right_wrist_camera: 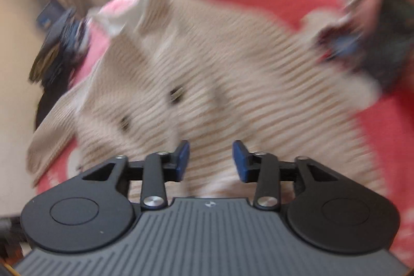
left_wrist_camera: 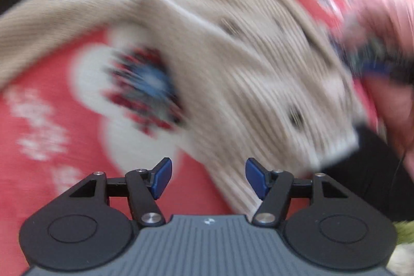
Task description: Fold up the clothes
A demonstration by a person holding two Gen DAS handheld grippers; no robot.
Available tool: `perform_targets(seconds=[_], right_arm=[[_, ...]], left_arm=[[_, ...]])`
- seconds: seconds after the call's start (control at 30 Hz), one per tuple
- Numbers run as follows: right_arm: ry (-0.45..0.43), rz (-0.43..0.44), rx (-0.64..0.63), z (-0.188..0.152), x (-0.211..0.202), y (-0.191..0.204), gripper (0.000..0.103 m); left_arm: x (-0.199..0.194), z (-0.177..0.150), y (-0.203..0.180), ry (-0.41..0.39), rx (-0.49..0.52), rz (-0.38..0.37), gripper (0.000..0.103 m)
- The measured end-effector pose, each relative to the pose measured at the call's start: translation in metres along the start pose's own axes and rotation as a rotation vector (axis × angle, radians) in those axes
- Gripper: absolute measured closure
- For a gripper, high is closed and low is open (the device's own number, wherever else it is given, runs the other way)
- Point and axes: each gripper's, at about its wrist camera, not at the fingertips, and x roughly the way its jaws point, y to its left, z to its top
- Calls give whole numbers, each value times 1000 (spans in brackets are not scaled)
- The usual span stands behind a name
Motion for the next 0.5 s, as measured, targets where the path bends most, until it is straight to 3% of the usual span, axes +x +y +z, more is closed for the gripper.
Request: perform_targets(seconds=[0.13,0.23,0.33,0.4,0.5], right_arm=[[-10,-91,67,1,-35,-64,53],[26,-25,182,-2,-49,-93,53],[103,76,201,-15,-42,-87,52],[165,104,90,-28,-31,-64,52],[208,82,-310,-53,-17,-5,52]], left_arm=[[34,-12,-24,107,-5,29,39],[41,-17,-21,136,-93,32,39],[39,-26,-20,128,-186,24,39],[39,-28,-14,117,-241,20,44],[38,-29,-6,103,-317,31,51]])
